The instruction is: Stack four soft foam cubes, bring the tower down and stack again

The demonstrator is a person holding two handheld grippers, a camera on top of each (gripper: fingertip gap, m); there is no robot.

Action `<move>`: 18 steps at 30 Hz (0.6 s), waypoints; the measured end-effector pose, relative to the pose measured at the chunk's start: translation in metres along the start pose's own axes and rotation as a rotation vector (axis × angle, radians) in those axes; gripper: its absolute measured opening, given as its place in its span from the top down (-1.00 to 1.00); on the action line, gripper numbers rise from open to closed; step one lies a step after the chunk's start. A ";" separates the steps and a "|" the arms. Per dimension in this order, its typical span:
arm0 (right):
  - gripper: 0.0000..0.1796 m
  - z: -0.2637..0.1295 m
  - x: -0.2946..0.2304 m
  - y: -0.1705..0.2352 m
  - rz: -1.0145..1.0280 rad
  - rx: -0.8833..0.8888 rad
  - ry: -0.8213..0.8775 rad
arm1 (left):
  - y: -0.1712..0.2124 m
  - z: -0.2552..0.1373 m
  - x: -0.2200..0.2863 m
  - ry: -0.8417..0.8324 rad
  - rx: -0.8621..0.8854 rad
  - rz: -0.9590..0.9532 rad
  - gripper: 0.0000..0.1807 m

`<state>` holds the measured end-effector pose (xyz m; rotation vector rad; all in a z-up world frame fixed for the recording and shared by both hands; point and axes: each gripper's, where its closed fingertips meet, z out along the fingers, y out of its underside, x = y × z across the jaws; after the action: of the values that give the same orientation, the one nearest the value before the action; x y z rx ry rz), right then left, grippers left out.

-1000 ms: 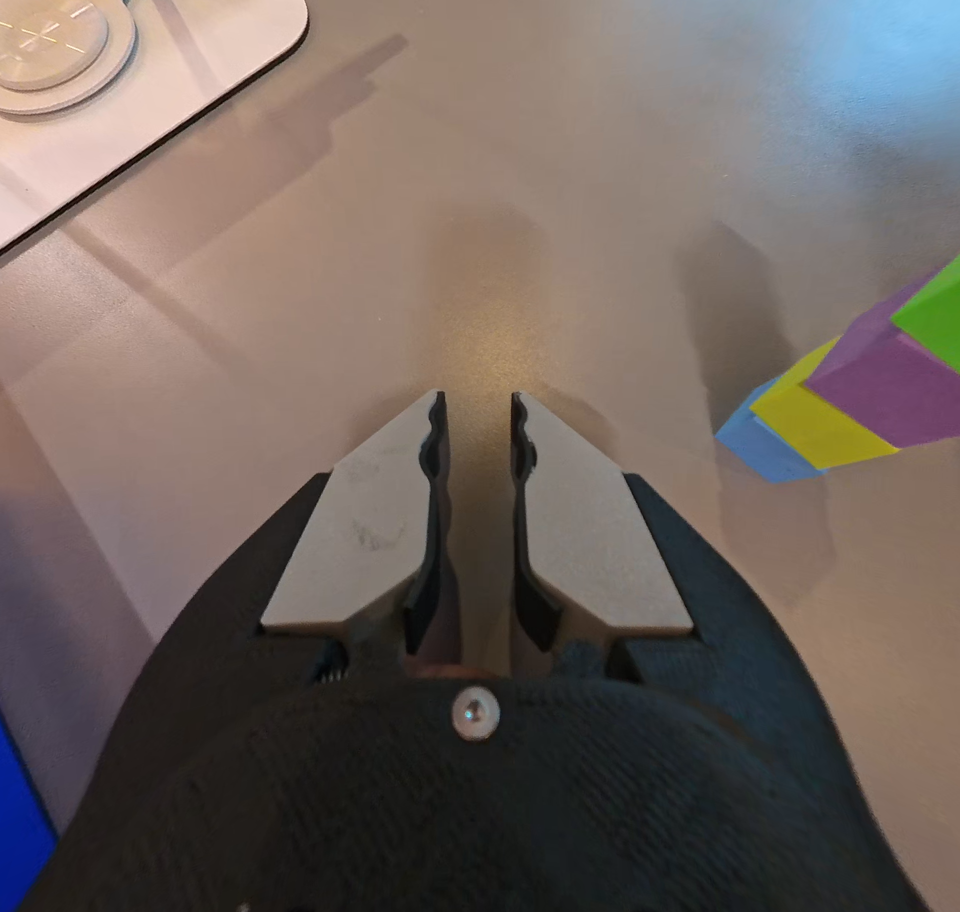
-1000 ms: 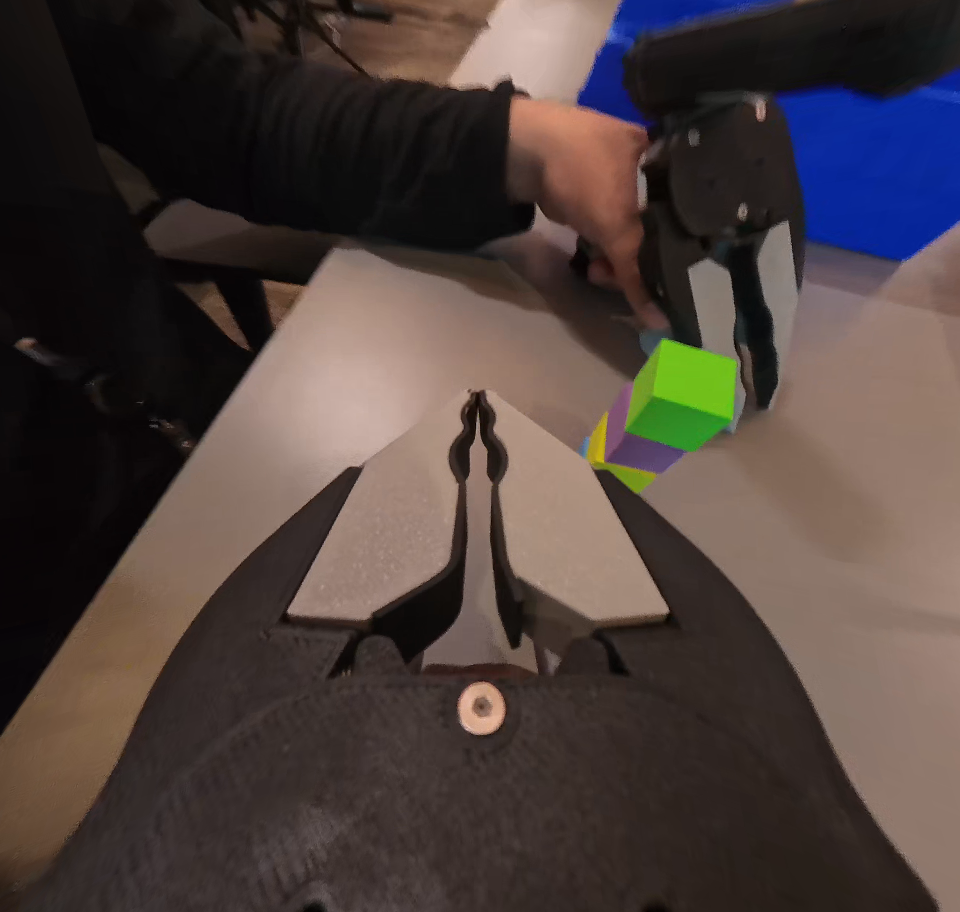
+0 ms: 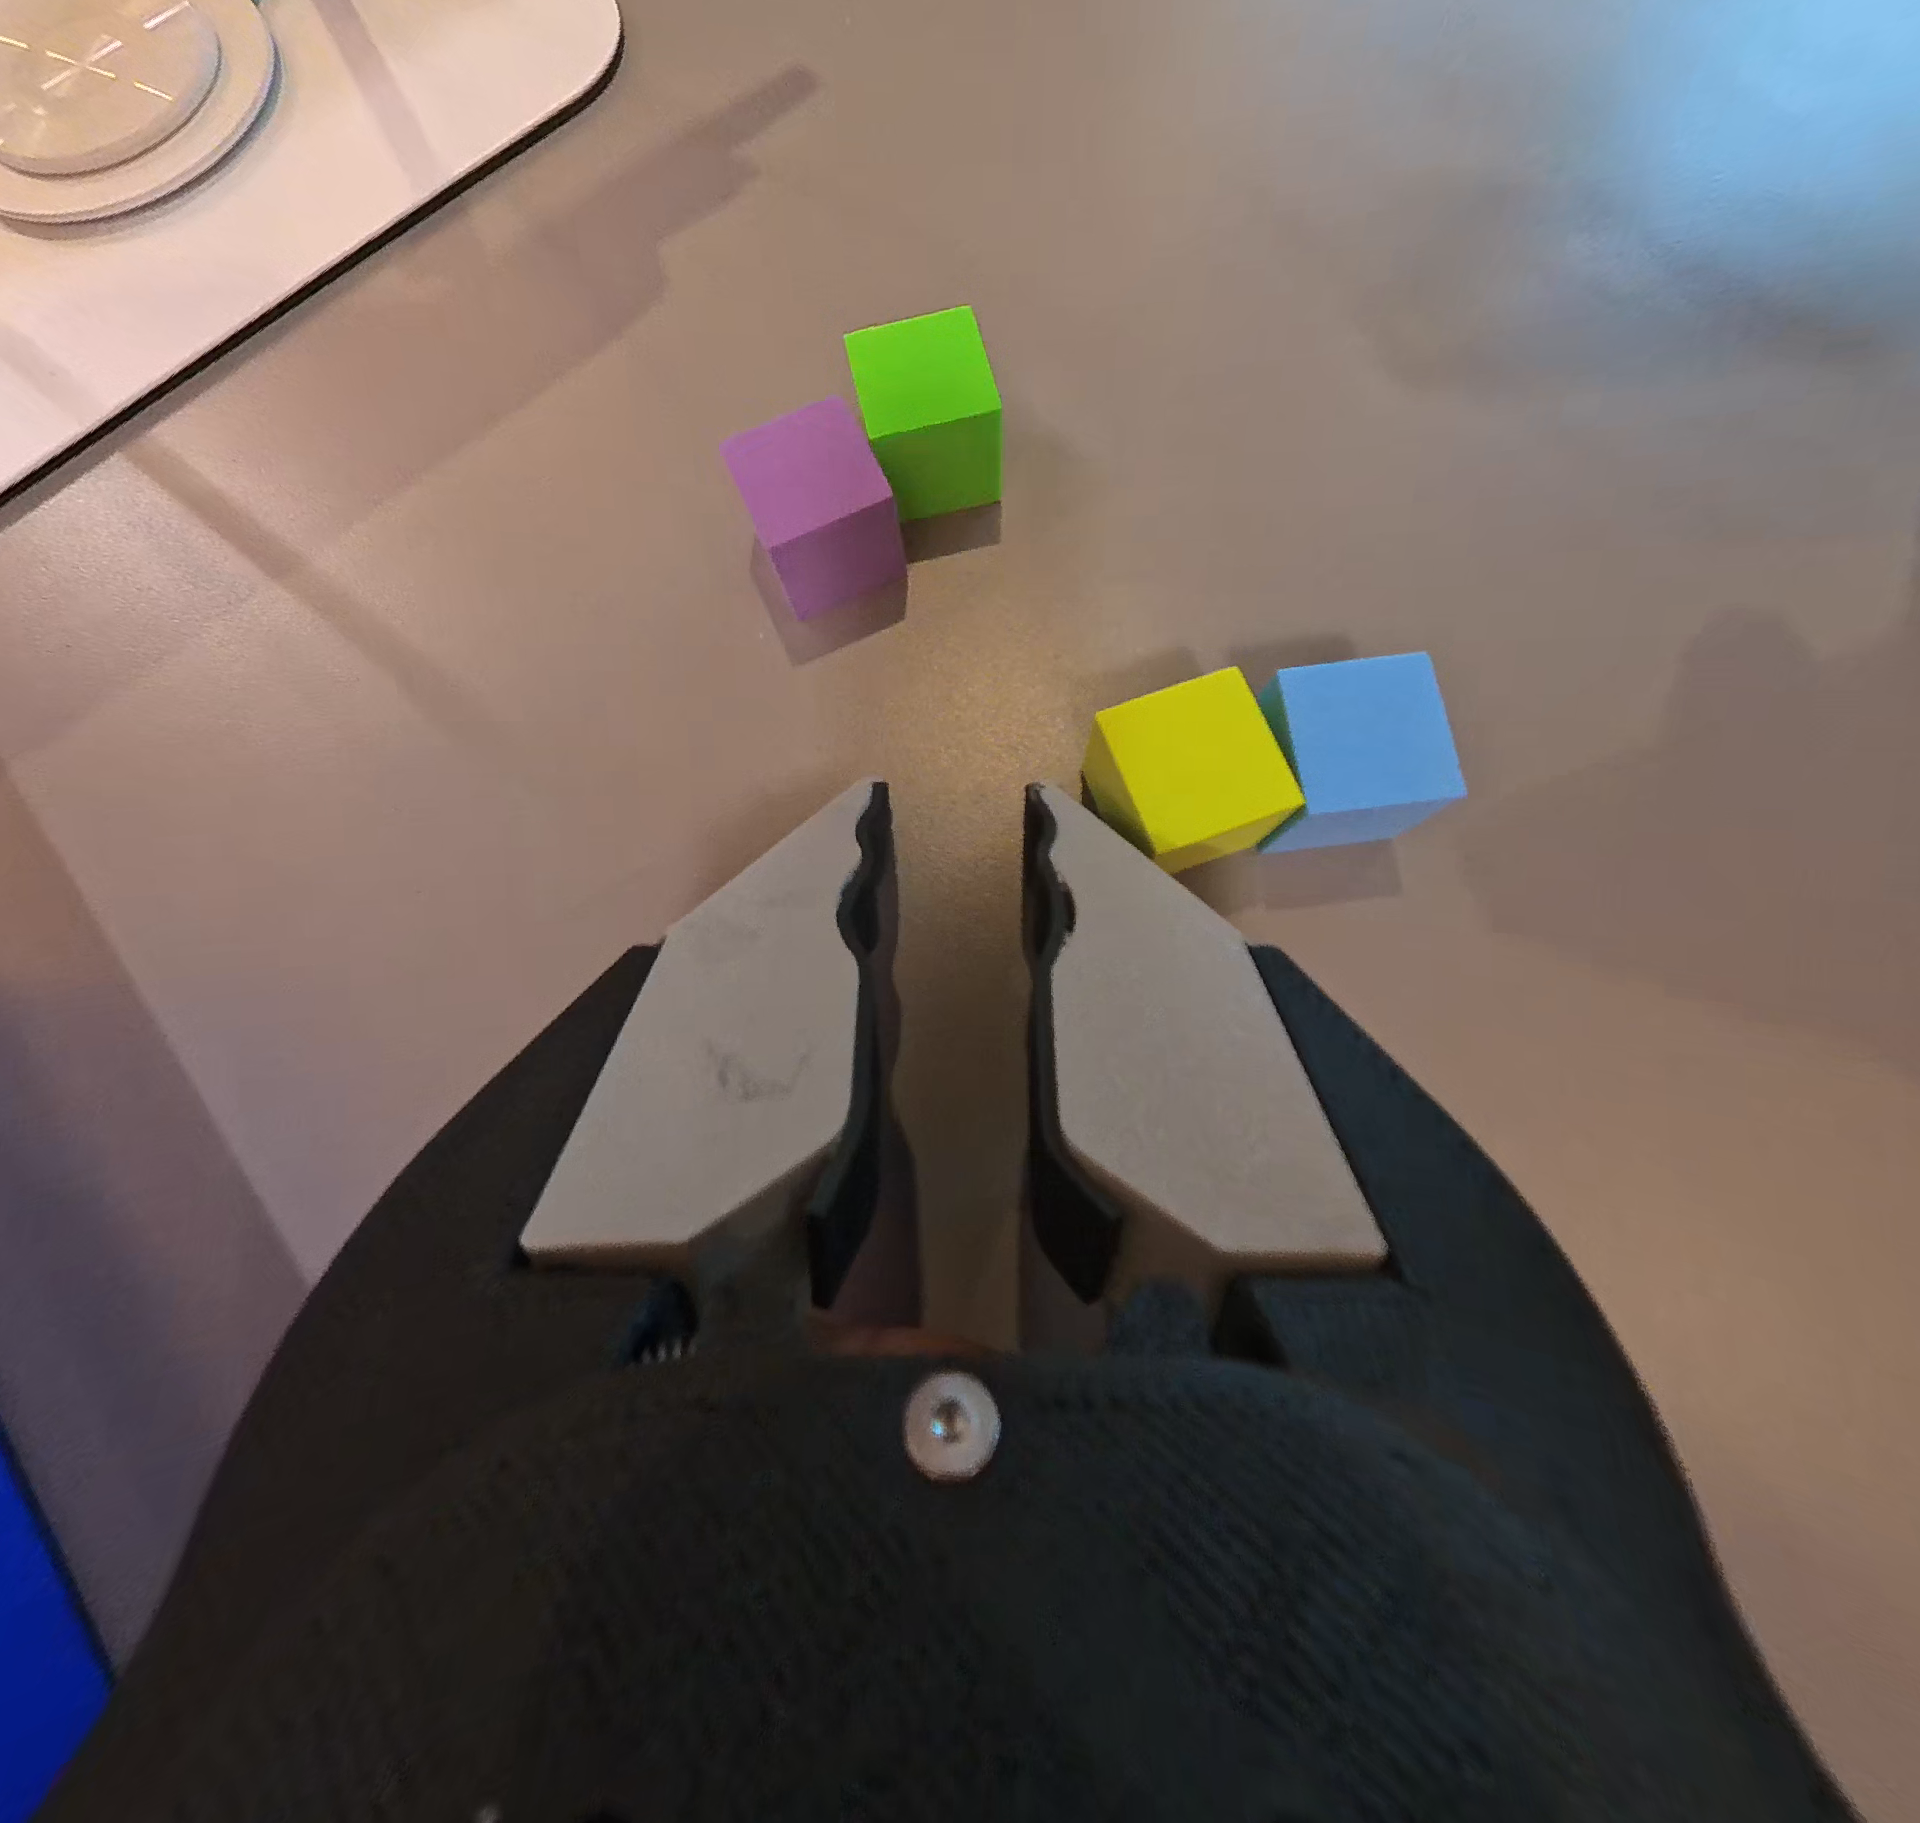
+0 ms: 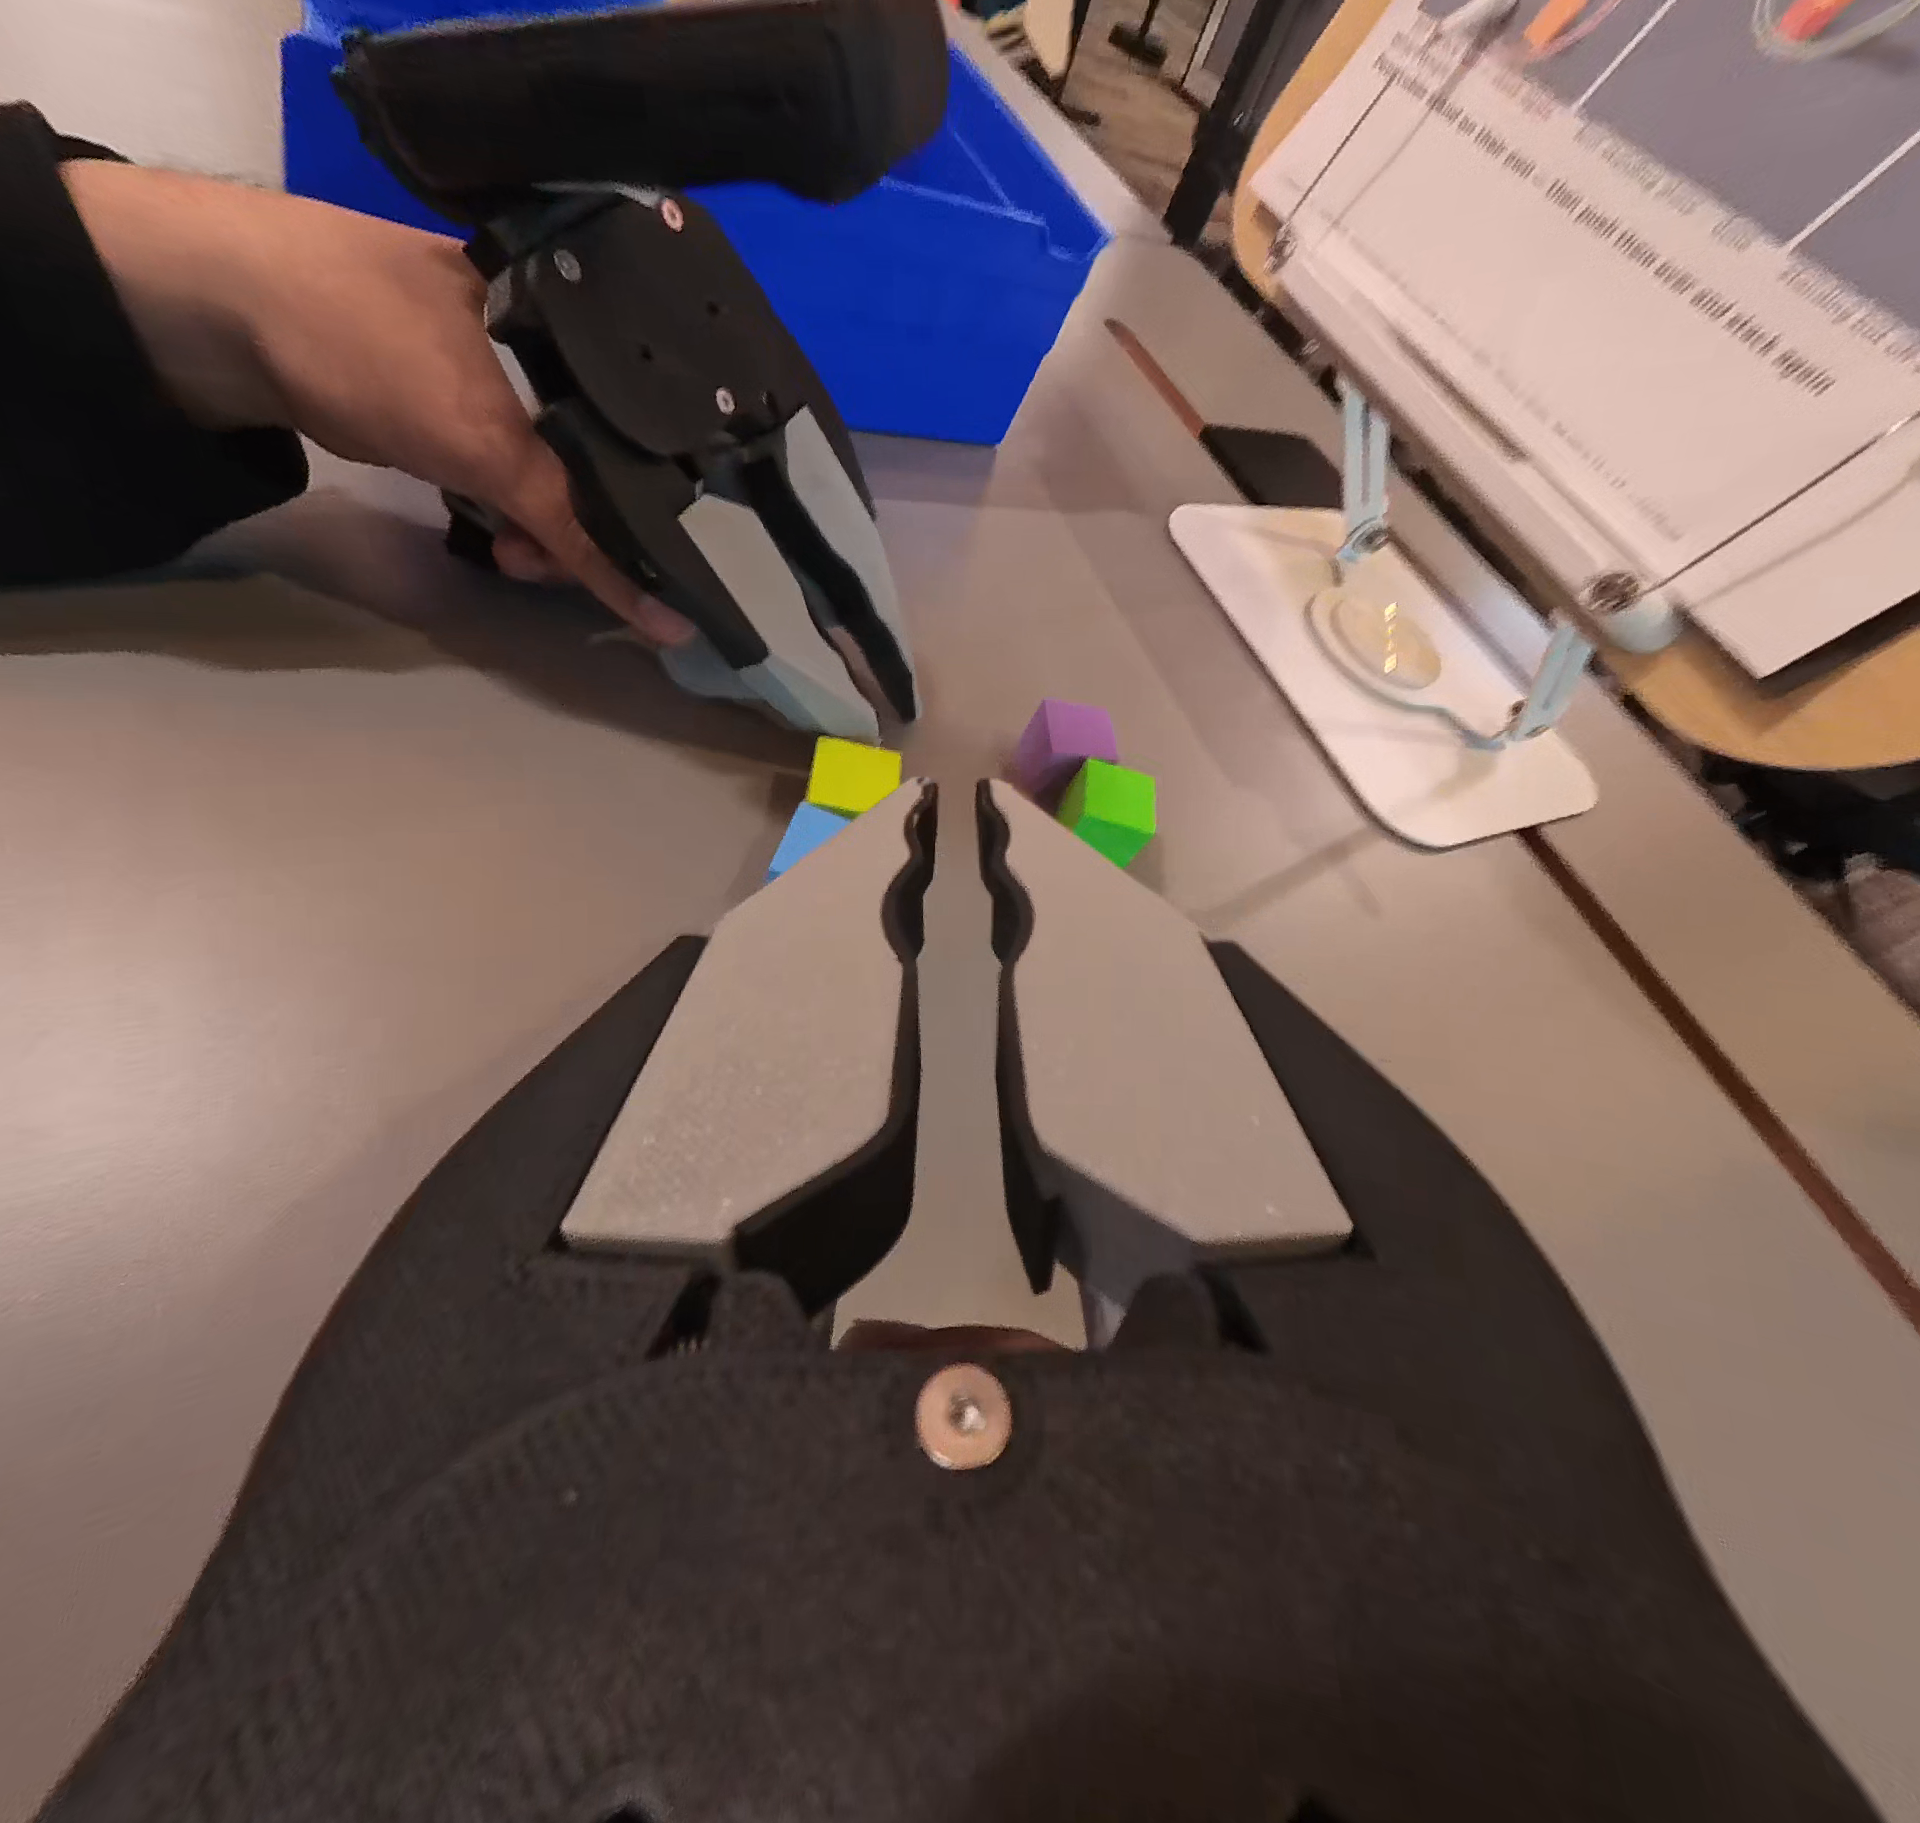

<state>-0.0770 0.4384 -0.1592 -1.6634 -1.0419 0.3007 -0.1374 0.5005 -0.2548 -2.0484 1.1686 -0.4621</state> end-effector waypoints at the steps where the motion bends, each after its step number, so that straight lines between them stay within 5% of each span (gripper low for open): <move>1: 0.92 0.002 -0.005 0.005 0.027 -0.018 -0.042 | 0.000 0.000 0.000 0.001 0.000 -0.001 0.73; 5: 0.84 0.010 -0.050 0.028 0.084 -0.129 -0.333 | 0.001 0.000 -0.001 0.002 -0.001 -0.003 0.71; 11: 0.76 0.018 0.007 0.072 0.206 -0.296 -0.035 | 0.004 -0.004 -0.009 -0.034 -0.029 0.002 0.66; 18: 0.74 0.005 0.041 0.087 0.435 -0.237 0.004 | 0.003 -0.013 -0.012 0.007 -0.018 -0.047 0.59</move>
<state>-0.0150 0.4709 -0.2253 -2.1019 -0.7238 0.4700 -0.1533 0.5040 -0.2476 -2.0951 1.1339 -0.4835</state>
